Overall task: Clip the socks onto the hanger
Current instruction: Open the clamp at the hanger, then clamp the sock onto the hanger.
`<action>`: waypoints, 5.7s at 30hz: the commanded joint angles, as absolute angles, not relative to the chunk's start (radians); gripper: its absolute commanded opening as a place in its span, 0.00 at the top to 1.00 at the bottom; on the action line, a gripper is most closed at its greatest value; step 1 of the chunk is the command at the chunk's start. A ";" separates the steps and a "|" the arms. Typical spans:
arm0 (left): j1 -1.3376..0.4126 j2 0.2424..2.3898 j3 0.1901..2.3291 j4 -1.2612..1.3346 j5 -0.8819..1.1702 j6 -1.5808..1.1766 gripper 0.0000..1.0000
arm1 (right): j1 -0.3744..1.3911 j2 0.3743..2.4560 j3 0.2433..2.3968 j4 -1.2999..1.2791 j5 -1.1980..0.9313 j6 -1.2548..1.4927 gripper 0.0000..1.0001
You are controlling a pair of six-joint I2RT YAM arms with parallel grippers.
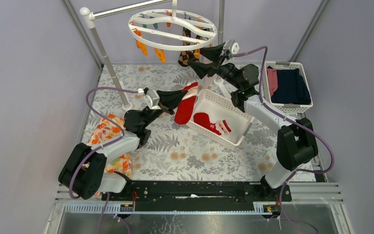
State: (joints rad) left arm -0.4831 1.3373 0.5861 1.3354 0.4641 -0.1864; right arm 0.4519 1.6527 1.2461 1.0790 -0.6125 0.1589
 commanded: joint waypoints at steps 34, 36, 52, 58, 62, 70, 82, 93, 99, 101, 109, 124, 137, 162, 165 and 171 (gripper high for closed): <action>-0.468 1.329 0.564 1.420 0.471 -0.196 1.00 | 0.464 1.680 1.341 1.162 -0.550 0.292 0.69; -0.468 1.333 0.568 1.420 0.470 -0.199 1.00 | 0.463 1.679 1.345 1.148 -0.551 0.296 0.74; -0.426 1.366 0.738 1.260 0.404 -0.323 1.00 | 0.462 1.633 1.415 0.911 -0.475 0.412 1.00; -0.425 1.363 0.769 1.167 0.369 -0.306 1.00 | 0.464 1.622 1.443 0.847 -0.443 0.475 1.00; -0.415 1.367 0.804 1.110 0.401 -0.320 1.00 | 0.463 1.612 1.445 0.834 -0.449 0.502 1.00; -0.390 1.430 0.894 1.065 0.450 -0.444 1.00 | 0.463 1.598 1.457 0.804 -0.471 0.508 1.00; -0.244 1.705 0.930 1.609 0.723 -1.127 1.00 | 0.463 1.600 1.463 0.790 -0.475 0.524 1.00; -0.236 1.888 1.181 1.617 0.879 -1.452 1.00 | 0.462 1.585 1.459 0.749 -0.409 0.579 1.00; -0.218 1.915 1.216 1.619 0.897 -1.551 1.00 | 0.463 1.579 1.471 0.713 -0.390 0.614 1.00; -0.210 1.922 1.229 1.620 0.904 -1.578 1.00 | 0.461 1.573 1.472 0.701 -0.385 0.616 1.00; -0.189 1.950 1.314 1.623 0.917 -1.709 1.00 | 0.460 1.560 1.473 0.679 -0.392 0.620 1.00; -0.206 1.963 1.373 1.623 0.929 -1.761 1.00 | 0.460 1.577 1.488 0.679 -0.409 0.624 1.00; -0.221 1.968 1.401 1.623 0.922 -1.773 1.00 | 0.460 1.577 1.486 0.673 -0.410 0.614 1.00; -0.217 1.989 1.438 1.624 0.868 -1.797 1.00 | 0.460 1.582 1.488 0.669 -0.430 0.617 1.00; -0.216 1.995 1.448 1.624 0.856 -1.804 1.00 | 0.460 1.585 1.488 0.669 -0.433 0.617 1.00; -0.216 1.997 1.460 1.624 0.841 -1.814 1.00 | 0.460 1.590 1.490 0.671 -0.436 0.620 1.00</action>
